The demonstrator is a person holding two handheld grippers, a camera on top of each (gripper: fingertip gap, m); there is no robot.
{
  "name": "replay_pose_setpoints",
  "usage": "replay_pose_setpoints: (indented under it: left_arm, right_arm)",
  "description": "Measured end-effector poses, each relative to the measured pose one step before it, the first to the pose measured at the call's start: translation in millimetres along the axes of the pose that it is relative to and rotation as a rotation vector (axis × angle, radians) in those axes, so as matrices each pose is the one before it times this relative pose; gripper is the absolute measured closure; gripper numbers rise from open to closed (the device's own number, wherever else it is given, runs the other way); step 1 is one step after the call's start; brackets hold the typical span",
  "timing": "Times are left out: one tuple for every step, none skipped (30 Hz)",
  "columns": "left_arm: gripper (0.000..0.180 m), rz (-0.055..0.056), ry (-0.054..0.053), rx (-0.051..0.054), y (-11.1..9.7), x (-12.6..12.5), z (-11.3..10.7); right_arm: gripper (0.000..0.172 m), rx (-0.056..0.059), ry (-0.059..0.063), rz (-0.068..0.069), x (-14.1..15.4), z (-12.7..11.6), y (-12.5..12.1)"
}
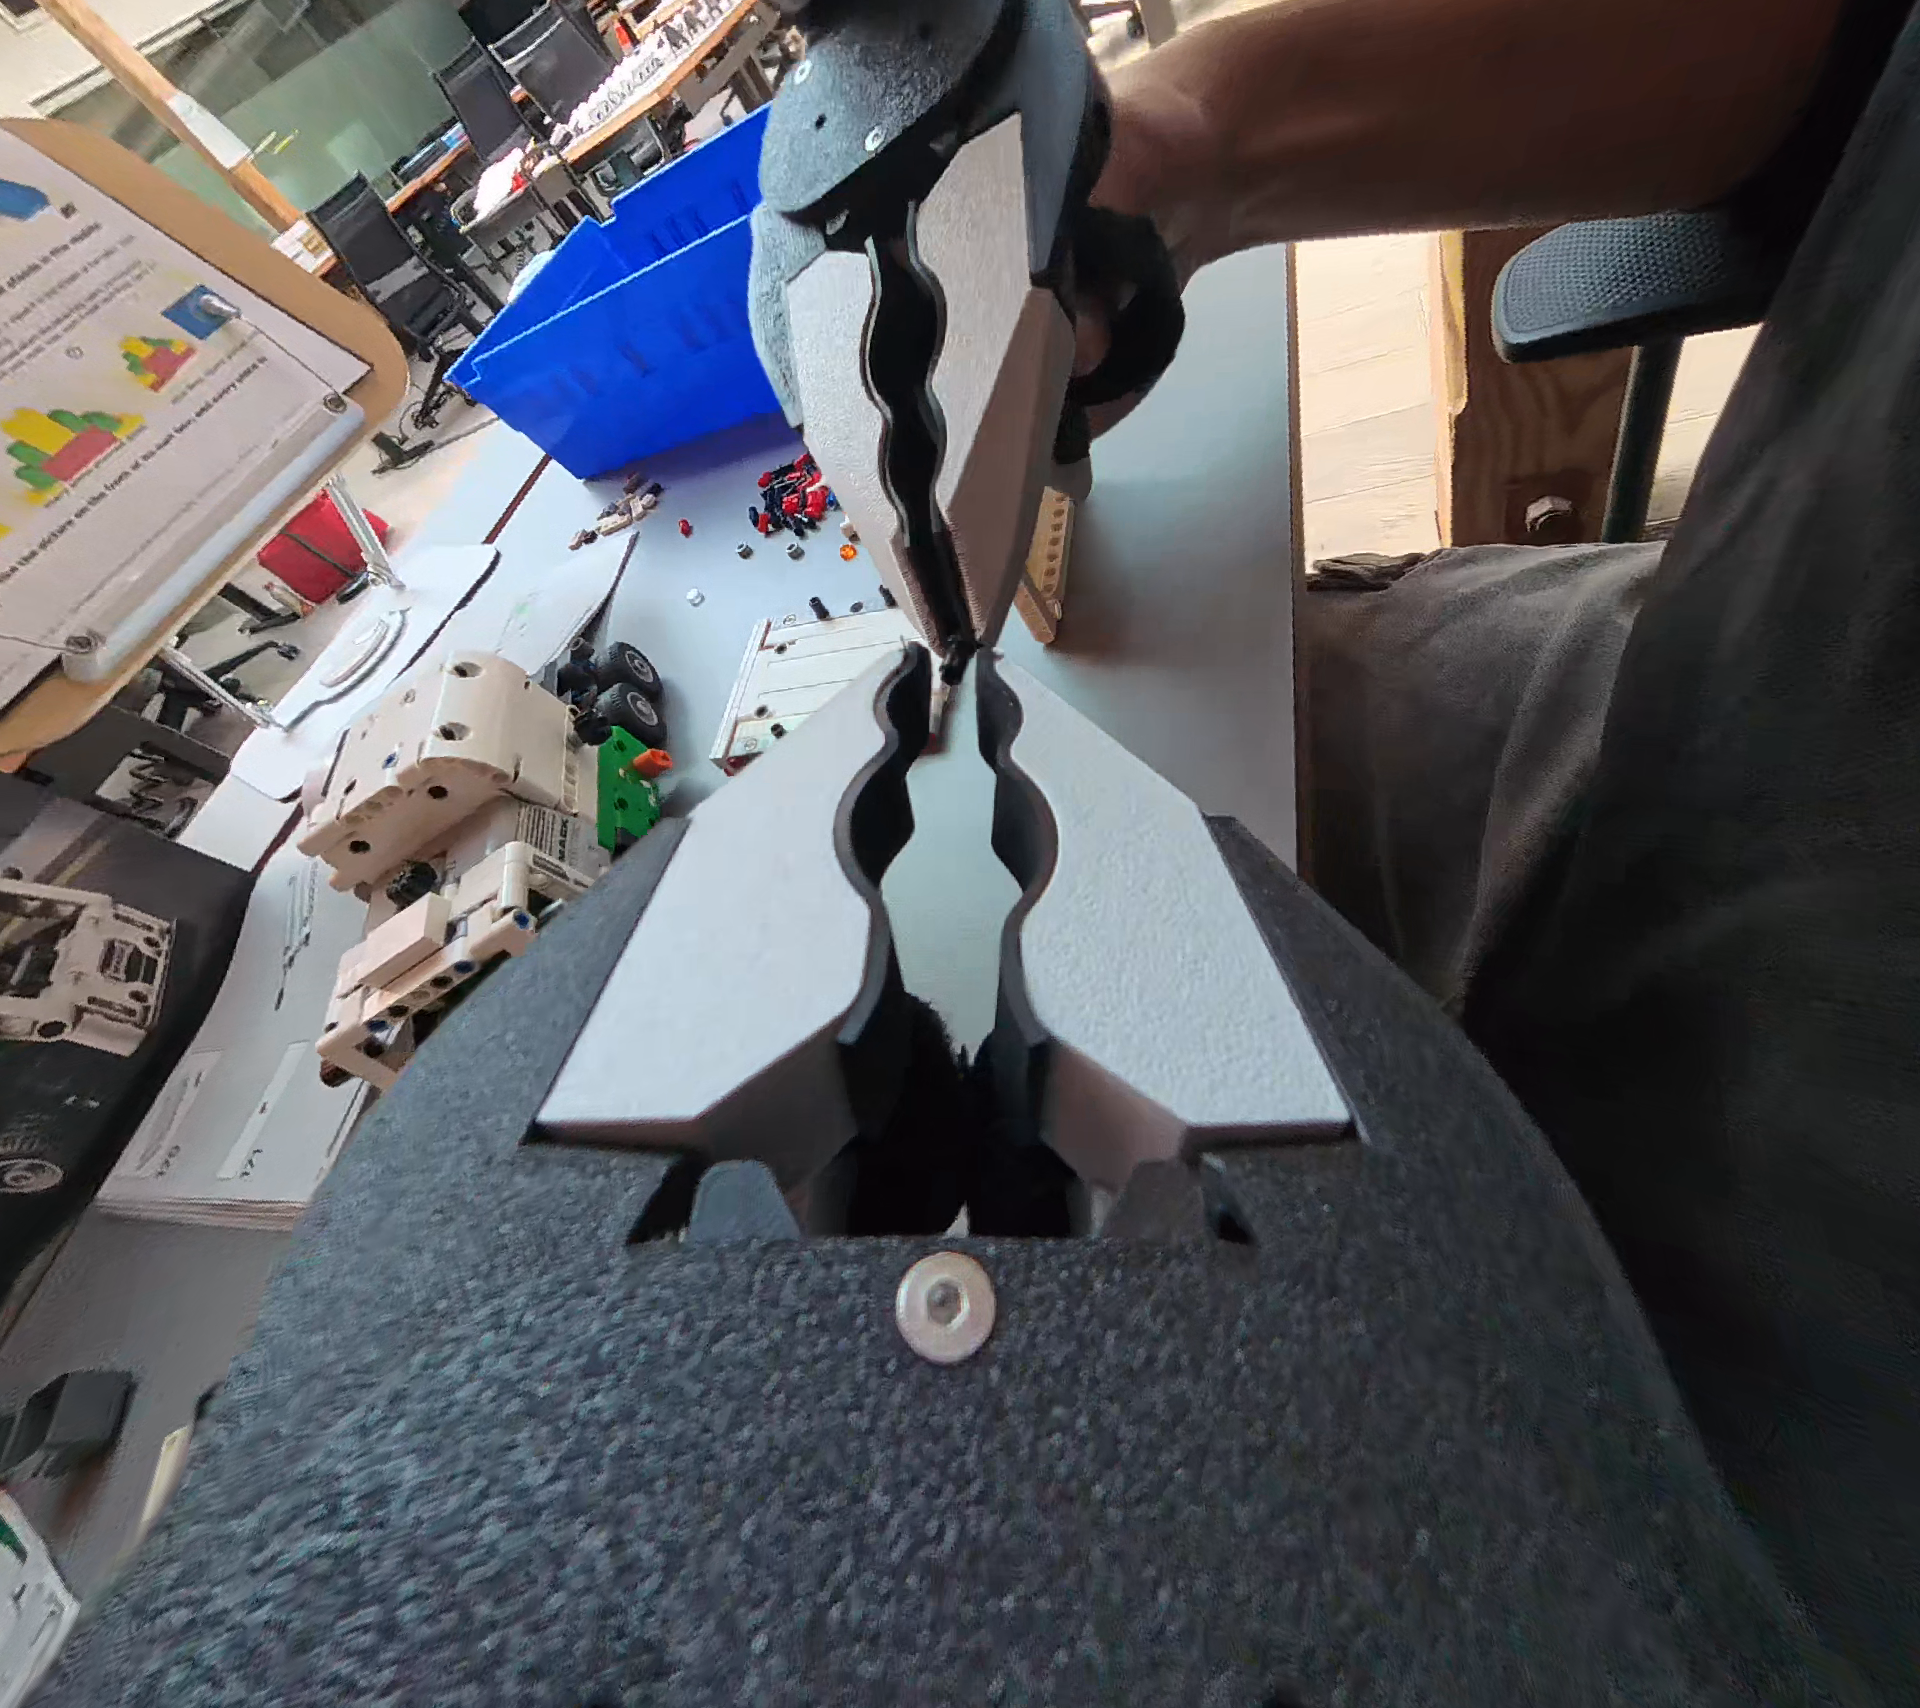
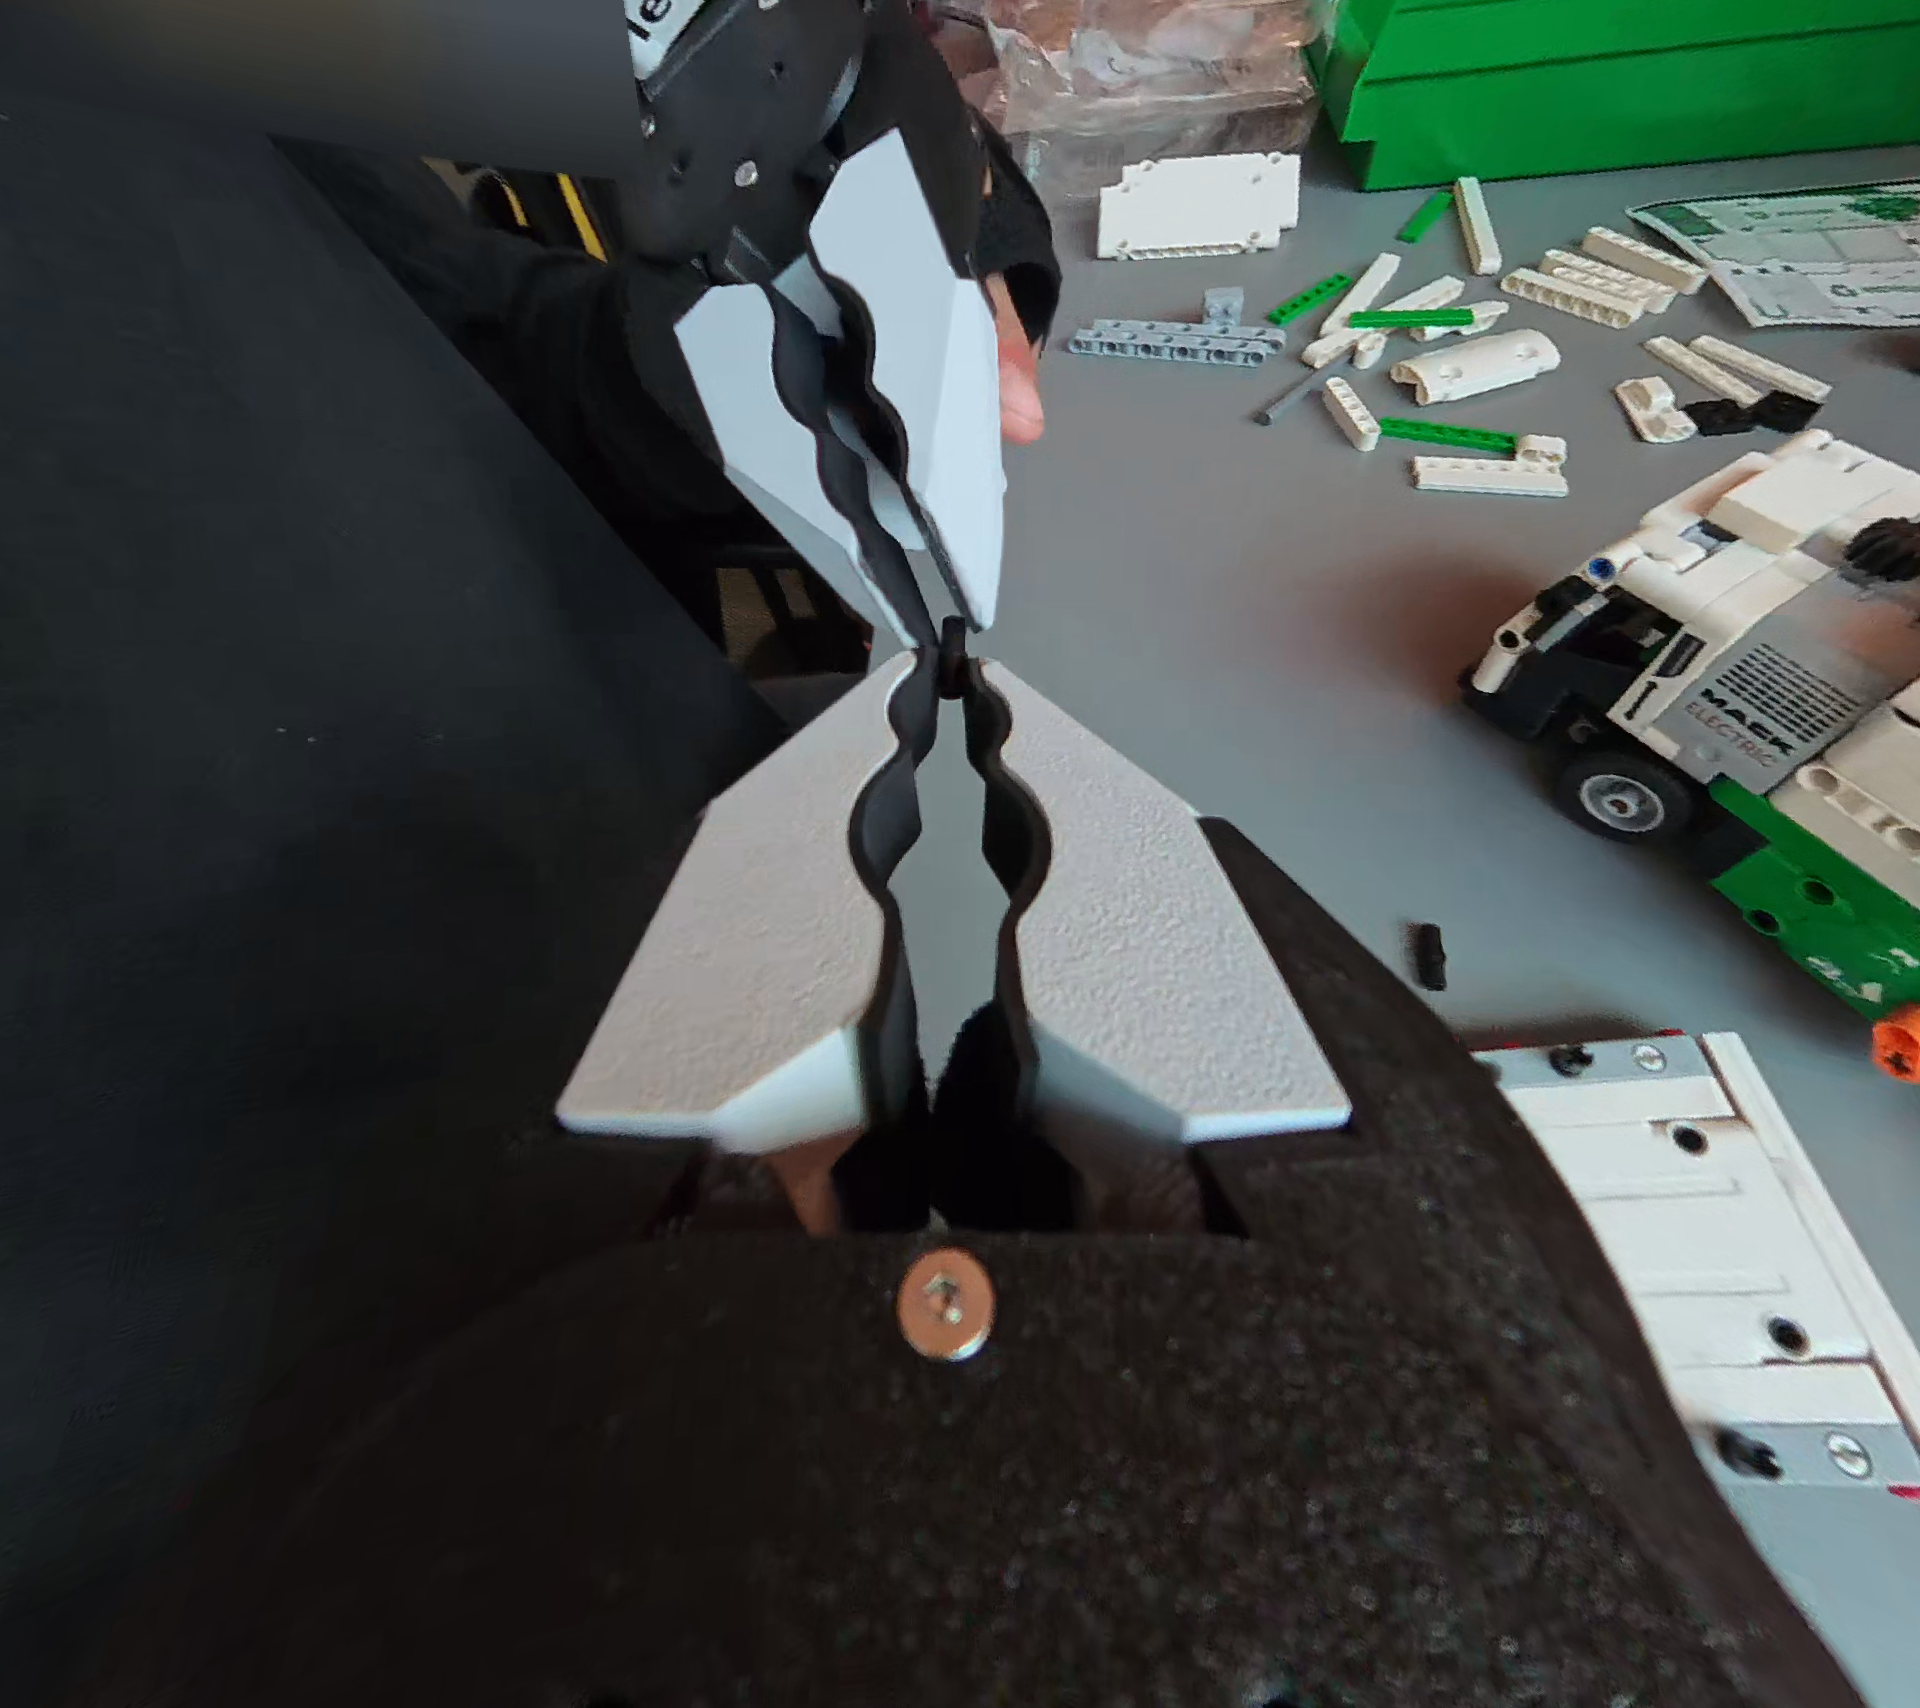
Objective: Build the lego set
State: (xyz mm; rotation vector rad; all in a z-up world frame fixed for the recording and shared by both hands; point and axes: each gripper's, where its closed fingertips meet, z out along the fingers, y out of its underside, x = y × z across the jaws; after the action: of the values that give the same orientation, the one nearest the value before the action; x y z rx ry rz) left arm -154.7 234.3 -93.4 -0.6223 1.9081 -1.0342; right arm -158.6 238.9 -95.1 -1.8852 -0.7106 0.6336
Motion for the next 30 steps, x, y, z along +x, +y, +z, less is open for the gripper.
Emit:
replay_pose_setpoints:
  left_arm:
    - [0.172,0.0107,0.0088,0.0045,-1.25,2.33,-0.36]
    - [0.171,0.0033,0.0104,0.0039,-0.69,1.91,-0.37]
    - [0.171,-0.0021,0.0088,-0.0001,0.25,1.07,-0.56]
    - [0.174,-0.0046,0.0113,-0.0010,0.57,1.08,-0.72]
    - [0.176,-0.0029,0.0090,0.0016,0.14,0.88,-0.74]
    - [0.176,0.0001,0.0062,0.0023,-0.08,0.77,-0.73]
    - [0.176,-0.0005,0.0029,0.0009,0.01,0.28,-0.41]
    - [0.177,-0.0008,0.0022,0.0016,-0.14,0.32,-0.39]
    - [0.177,-0.0009,0.0077,0.0021,-0.27,1.18,-0.31]
    - [0.177,-0.0030,0.0115,0.0033,-0.31,1.47,-0.37]
    - [0.177,-0.0028,0.0113,0.0056,-0.70,1.40,-0.63]
    - [0.177,0.0008,0.0069,0.0070,-0.97,1.03,-0.66]
    - [0.177,0.0035,0.0027,0.0069,-0.87,0.71,-0.59]
    - [0.177,0.0013,0.0037,0.0096,-1.55,1.01,-0.52]
    - [0.177,-0.0029,0.0042,0.0125,-2.34,0.86,-0.57]
    - [0.177,-0.0040,0.0040,0.0109,-2.30,0.65,-0.49]
    - [0.177,-0.0011,0.0050,0.0070,-1.69,0.76,-0.51]
    - [0.177,0.0017,0.0013,0.0020,-0.82,0.12,-0.42]
    - [0.177,0.0048,-0.0079,-0.0020,-0.06,-1.07,-0.35]
    - [0.177,0.0083,-0.0167,-0.0038,0.48,-2.32,-0.34]
    - [0.177,0.0065,-0.0194,0.0002,0.05,-2.42,-0.35]
    - [0.177,-0.0006,-0.0163,0.0026,-0.13,-2.31,-0.50]
    - [0.177,-0.0058,-0.0133,-0.0028,1.17,-2.13,-0.47]
    - [0.177,-0.0117,-0.0185,-0.0063,2.37,-3.51,-0.48]
    - [0.177,-0.0292,-0.0125,-0.0061,3.21,-3.92,-0.10]
    - [0.177,-0.0552,0.0108,-0.0051,3.67,-2.08,0.63]
    - [0.177,-0.0736,0.0164,-0.0081,4.27,-2.35,1.21]
    - [0.177,-0.0808,0.0189,-0.0146,5.25,-2.55,1.80]
    - [0.177,-0.0839,0.0421,-0.0268,6.33,0.74,2.41]
    - [0.177,-0.0751,0.0274,-0.0278,5.87,-0.72,2.40]
  right_arm:
    - [0.169,0.0056,-0.0248,0.0124,-2.76,0.10,-0.59]
    - [0.169,0.0103,-0.0171,0.0088,-1.64,0.01,-0.95]
    - [0.169,0.0081,-0.0086,0.0044,-0.44,0.09,-0.27]
    - [0.169,0.0001,-0.0128,0.0058,-1.20,0.60,1.10]
    - [0.169,-0.0048,-0.0131,0.0062,-1.53,1.04,1.63]
    - [0.169,-0.0001,-0.0099,0.0032,-1.29,1.04,0.64]
    - [0.169,0.0024,-0.0048,0.0035,-0.47,0.49,-0.01]
    - [0.169,0.0041,-0.0063,0.0059,-0.21,0.17,-0.44]
    - [0.169,-0.0006,-0.0114,0.0085,-0.93,0.19,0.04]
    - [0.169,-0.0016,-0.0149,0.0102,-1.60,0.35,0.41]
    - [0.169,0.0012,-0.0156,0.0098,-1.56,0.39,0.26]
    - [0.169,0.0036,-0.0150,0.0081,-1.64,0.56,-0.14]
    - [0.169,0.0052,-0.0124,0.0094,-1.15,0.31,-0.41]
    - [0.169,0.0044,-0.0153,0.0100,-1.51,0.14,-0.53]
    - [0.169,0.0084,-0.0208,0.0094,-2.43,-0.37,-1.11]
    - [0.169,0.0102,-0.0173,0.0084,-1.92,-0.52,-1.52]
    - [0.169,0.0068,-0.0161,0.0058,-1.97,-0.19,-1.11]
    - [0.168,0.0034,-0.0078,0.0030,-1.25,0.14,-0.46]
    - [0.168,0.0057,0.0019,0.0004,0.20,0.03,-0.79]
    - [0.168,0.0095,0.0121,0.0048,1.76,-0.51,-1.35]
    - [0.168,0.0138,0.0156,0.0056,1.86,-0.91,-1.77]
    - [0.168,0.0151,0.0158,0.0019,1.78,-1.55,-1.86]
    - [0.165,0.0162,0.0261,0.0002,3.23,-2.34,-1.89]
    - [0.163,0.0107,0.0307,-0.0066,3.46,-2.47,-1.37]
    - [0.162,0.0081,0.0291,-0.0197,2.00,-2.26,-1.12]
    - [0.161,-0.0031,0.0400,-0.0410,2.26,-1.28,0.17]
    - [0.160,-0.0090,0.0625,-0.0738,3.27,-0.58,0.00]
    - [0.160,-0.0121,0.0681,-0.0917,2.07,-0.31,-0.22]
    - [0.159,-0.0518,0.0775,-0.0946,3.52,1.01,4.37]
    - [0.156,-0.0816,0.0741,-0.1015,3.44,2.53,8.11]
